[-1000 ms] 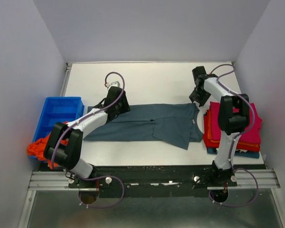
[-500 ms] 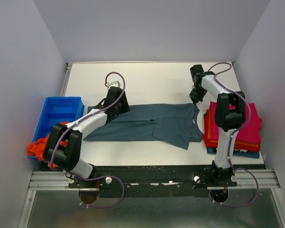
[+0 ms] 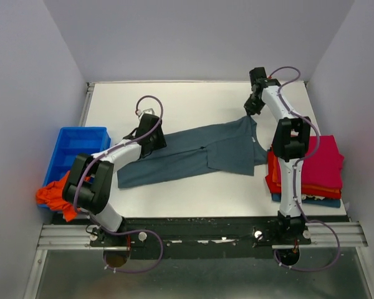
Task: Fold and stack the t-shirts
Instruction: Rotate the tshirt 90 degrees
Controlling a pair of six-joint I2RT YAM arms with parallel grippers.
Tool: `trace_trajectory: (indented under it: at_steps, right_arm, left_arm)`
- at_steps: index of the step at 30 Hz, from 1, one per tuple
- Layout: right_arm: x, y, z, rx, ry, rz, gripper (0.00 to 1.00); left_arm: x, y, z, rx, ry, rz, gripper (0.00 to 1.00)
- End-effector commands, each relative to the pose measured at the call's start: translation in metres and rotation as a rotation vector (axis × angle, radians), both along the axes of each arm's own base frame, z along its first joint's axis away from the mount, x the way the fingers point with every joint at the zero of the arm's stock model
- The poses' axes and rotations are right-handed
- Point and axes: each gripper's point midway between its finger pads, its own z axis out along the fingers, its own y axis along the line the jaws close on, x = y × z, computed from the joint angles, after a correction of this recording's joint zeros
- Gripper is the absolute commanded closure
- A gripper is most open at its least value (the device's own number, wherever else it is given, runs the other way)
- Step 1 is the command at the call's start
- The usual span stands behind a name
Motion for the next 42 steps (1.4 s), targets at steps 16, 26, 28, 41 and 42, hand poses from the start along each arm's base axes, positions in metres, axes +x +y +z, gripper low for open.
trace_trajectory:
  at_steps: [16,26,28,41,42]
  right_arm:
    - [0.086,0.012,0.064,0.121,-0.366,0.049,0.54]
    - [0.019,0.032,0.033,0.198,-0.252,0.099,0.99]
    - [0.015,0.043,0.022,0.205,-0.217,0.105,0.99]
    - [0.011,0.036,-0.035,0.153,-0.011,-0.171,0.99]
    - [0.013,0.037,-0.036,0.157,-0.01,-0.174,0.99]
  left_arm:
    - [0.053,0.07,0.008,0.073,-0.007,0.188,0.45]
    - [0.057,0.094,-0.003,0.083,0.042,0.224,0.45]
    - [0.06,0.098,-0.003,0.085,0.053,0.231,0.45]
    - [0.04,0.121,-0.05,0.166,0.27,0.315,0.47]
    - [0.037,0.119,-0.054,0.161,0.289,0.316,0.47]
